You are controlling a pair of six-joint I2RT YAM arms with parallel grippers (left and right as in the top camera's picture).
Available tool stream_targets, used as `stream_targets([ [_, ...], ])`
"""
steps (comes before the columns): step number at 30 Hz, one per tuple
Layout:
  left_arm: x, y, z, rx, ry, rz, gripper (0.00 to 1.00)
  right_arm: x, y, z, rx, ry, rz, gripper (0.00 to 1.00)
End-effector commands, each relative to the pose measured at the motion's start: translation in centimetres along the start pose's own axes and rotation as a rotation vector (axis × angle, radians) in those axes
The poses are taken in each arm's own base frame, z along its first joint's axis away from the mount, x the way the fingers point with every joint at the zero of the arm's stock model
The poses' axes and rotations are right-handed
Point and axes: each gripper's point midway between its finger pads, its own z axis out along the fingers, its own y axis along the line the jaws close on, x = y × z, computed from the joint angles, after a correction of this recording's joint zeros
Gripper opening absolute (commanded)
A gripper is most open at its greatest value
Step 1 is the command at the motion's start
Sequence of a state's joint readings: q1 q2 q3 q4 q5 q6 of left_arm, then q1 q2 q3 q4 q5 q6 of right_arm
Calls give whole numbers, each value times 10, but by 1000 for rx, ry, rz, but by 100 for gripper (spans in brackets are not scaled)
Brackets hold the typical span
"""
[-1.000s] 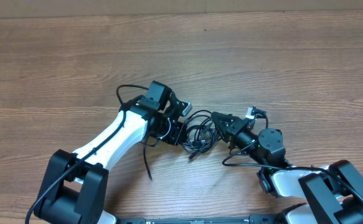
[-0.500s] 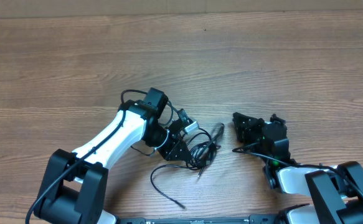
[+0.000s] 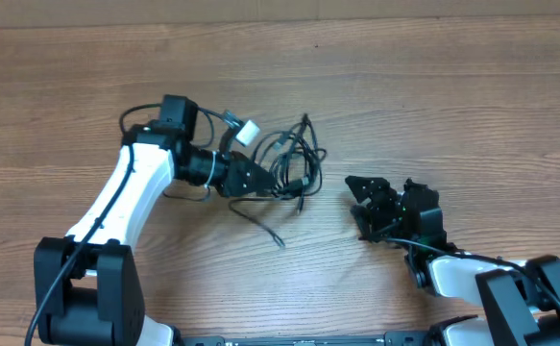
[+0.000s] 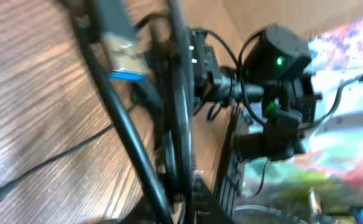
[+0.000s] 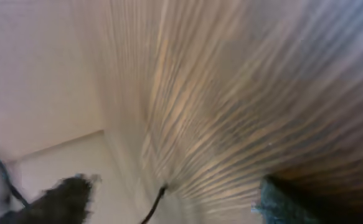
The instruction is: Untangle cables
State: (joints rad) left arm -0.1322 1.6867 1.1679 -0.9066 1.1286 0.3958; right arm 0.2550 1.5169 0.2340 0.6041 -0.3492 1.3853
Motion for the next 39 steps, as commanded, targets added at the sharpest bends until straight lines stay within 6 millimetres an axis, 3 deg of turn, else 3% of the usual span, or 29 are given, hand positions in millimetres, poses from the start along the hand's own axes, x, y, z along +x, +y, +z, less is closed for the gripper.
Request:
stream_targets([
  [1, -1, 7, -1, -61, 17, -111, 34, 4, -44, -3, 147, 7, 48, 98],
  [3, 13, 32, -1, -232, 79, -215, 51, 4, -47, -4, 160, 3, 53, 99],
  [4, 17, 41, -2, -294, 95, -254, 53, 4, -47, -4, 159, 4, 53, 100],
  [7, 41, 89, -25, -688, 134, -472, 58, 4, -46, -3, 157, 3, 52, 100],
  [9, 50, 105, -40, -867, 112, -578, 70, 3, -46, -3, 159, 0, 51, 100],
  [11, 51, 110, -44, -944, 83, -634, 83, 3, -47, -4, 160, 1, 31, 100],
  [16, 40, 107, -31, -936, 39, -625, 96, 3, -47, -4, 160, 1, 31, 100],
  [19, 26, 105, -19, -920, -3, -585, 96, 1, -49, -4, 171, -14, 32, 100],
  [23, 11, 103, -9, -914, -34, -503, 89, 1, -49, -4, 171, -16, 32, 100],
  [28, -11, 111, -9, -996, -109, -402, 80, -1, -52, -5, 184, -25, 36, 100],
  [30, -25, 112, -6, -995, -103, -268, 73, -1, -52, -5, 183, -26, 35, 100],
  [34, -39, 117, -2, -991, -70, -82, 72, -3, -53, -5, 189, -36, 35, 100],
  [39, -43, 130, 7, -988, -51, -21, 68, -7, -54, -5, 193, -61, 33, 100],
])
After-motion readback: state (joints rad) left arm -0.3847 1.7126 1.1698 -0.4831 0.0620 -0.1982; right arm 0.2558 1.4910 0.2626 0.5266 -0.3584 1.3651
